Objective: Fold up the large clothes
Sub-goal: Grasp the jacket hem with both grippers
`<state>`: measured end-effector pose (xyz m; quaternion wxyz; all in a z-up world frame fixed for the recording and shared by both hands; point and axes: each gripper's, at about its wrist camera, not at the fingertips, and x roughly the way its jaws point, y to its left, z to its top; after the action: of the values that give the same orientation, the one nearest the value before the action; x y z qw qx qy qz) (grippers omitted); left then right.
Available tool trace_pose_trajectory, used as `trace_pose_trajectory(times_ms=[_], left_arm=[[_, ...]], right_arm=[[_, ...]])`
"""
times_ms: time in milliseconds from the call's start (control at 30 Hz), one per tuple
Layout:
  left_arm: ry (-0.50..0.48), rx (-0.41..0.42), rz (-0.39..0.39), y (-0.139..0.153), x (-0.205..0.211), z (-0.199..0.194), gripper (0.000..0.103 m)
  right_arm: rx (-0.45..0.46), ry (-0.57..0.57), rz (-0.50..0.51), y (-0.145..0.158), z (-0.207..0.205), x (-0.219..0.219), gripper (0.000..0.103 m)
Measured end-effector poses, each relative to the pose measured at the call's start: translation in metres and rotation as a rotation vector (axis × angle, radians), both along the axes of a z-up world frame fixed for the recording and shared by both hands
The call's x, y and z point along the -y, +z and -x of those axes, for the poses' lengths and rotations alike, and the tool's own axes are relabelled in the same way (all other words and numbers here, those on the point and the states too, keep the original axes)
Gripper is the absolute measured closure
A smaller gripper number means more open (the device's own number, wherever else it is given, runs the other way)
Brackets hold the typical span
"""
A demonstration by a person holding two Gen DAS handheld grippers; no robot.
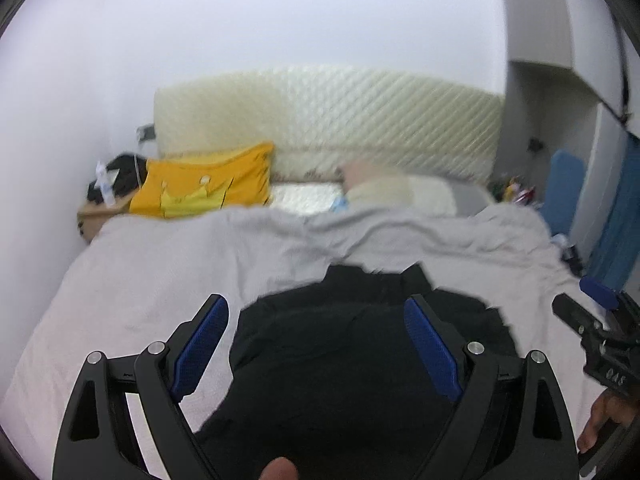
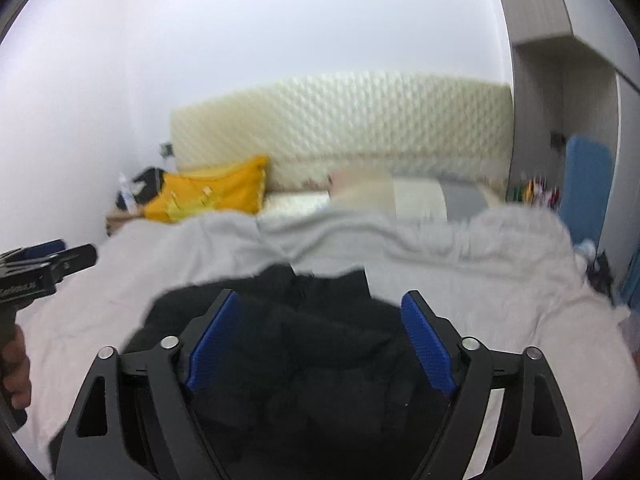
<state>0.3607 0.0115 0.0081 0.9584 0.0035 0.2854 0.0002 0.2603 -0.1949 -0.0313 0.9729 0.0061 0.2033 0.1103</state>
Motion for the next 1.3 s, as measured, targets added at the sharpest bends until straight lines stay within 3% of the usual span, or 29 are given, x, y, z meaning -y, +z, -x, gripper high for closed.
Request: trace_pose_trajectory(times_ms=[100, 300, 333, 467, 567, 800, 1100, 1300], left_arm=[[-0.015, 0.077, 0.014, 0.054, 0.006, 0.036, 0.013], [-0.033, 0.123, 0.006, 0.132, 0.018, 0.105, 0.013], [-0.033, 0.128, 0.001, 0.144, 0.019, 0.118, 0.013], [-0.032, 0.114, 0.001, 0.175, 0.014, 0.165, 0.013], [-0.056, 0.091, -0.005, 0.180, 0.010, 0.203, 0.013], [-0.067, 0.056, 0.012, 0.138, 0.001, 0.254, 0.013], [-0.057, -0.007, -0.013, 0.034, -0.008, 0.263, 0.013], [-0.057, -0.088, 0.035, -0.035, -0.022, 0.260, 0.013]], right_arm=[[0.064, 0.014, 0.000, 0.039, 0.034, 0.000, 0.014], [0.163, 0.027, -0.003, 0.118, 0.105, 0.004, 0.013], [0.177, 0.018, -0.001, 0.130, 0.117, 0.005, 0.009], [0.182, 0.007, -0.022, 0.159, 0.158, 0.011, 0.004], [0.178, 0.005, -0.040, 0.161, 0.185, 0.013, 0.004], [0.141, 0.023, -0.050, 0.123, 0.226, 0.017, 0.001], [0.064, -0.006, -0.029, 0.043, 0.247, 0.020, 0.000], [-0.025, 0.000, 0.010, -0.022, 0.249, 0.023, 0.000]])
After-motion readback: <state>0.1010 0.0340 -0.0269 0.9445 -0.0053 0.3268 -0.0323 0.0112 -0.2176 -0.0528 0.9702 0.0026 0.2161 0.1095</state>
